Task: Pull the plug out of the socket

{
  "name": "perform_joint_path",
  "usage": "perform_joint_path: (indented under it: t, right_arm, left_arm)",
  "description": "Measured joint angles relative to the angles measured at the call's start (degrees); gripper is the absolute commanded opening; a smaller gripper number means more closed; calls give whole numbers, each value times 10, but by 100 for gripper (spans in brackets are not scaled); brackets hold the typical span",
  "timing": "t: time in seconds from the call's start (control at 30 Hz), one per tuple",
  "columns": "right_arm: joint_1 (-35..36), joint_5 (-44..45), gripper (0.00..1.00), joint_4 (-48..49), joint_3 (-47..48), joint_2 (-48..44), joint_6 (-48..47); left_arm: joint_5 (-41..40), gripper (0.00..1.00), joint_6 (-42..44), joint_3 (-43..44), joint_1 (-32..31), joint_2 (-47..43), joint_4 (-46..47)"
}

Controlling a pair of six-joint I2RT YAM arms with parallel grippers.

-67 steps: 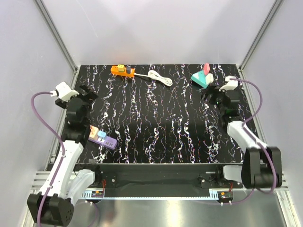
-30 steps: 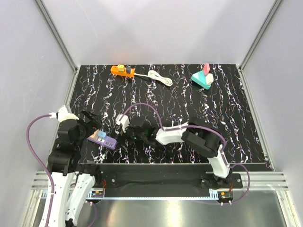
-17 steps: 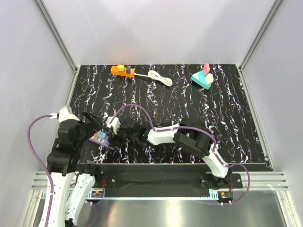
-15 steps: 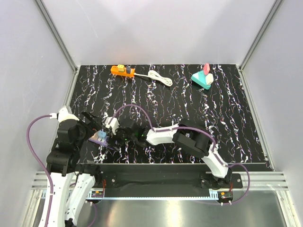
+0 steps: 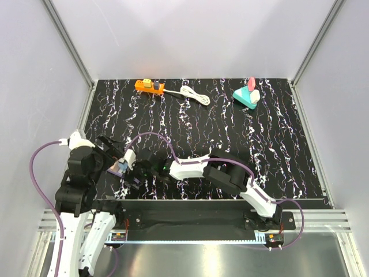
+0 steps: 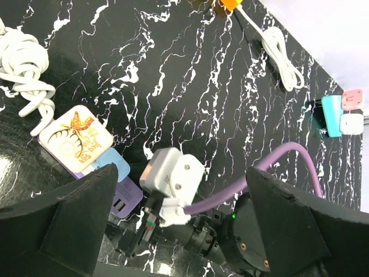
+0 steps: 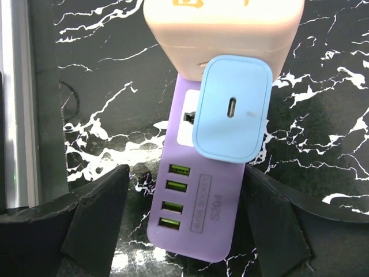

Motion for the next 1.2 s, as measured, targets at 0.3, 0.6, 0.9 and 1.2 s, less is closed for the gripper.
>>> perform_joint_path:
  t: [0.3, 0.6, 0.9, 1.2]
  right_arm:
    - [0, 30, 63, -23, 2, 2, -2]
    - [2, 68, 14, -5, -18, -7, -10]
    - [3, 151, 5, 34, -194, -121, -28]
    - [2, 178, 8, 43, -305, -202, -37]
  left_arm:
    - [6, 99, -2, 2, 0, -10, -7]
    - [39, 99, -2, 2, 0, -10, -17]
    - [46, 90, -18, -34, 0, -9, 10]
    - [41, 90, -78, -118, 0, 25, 77]
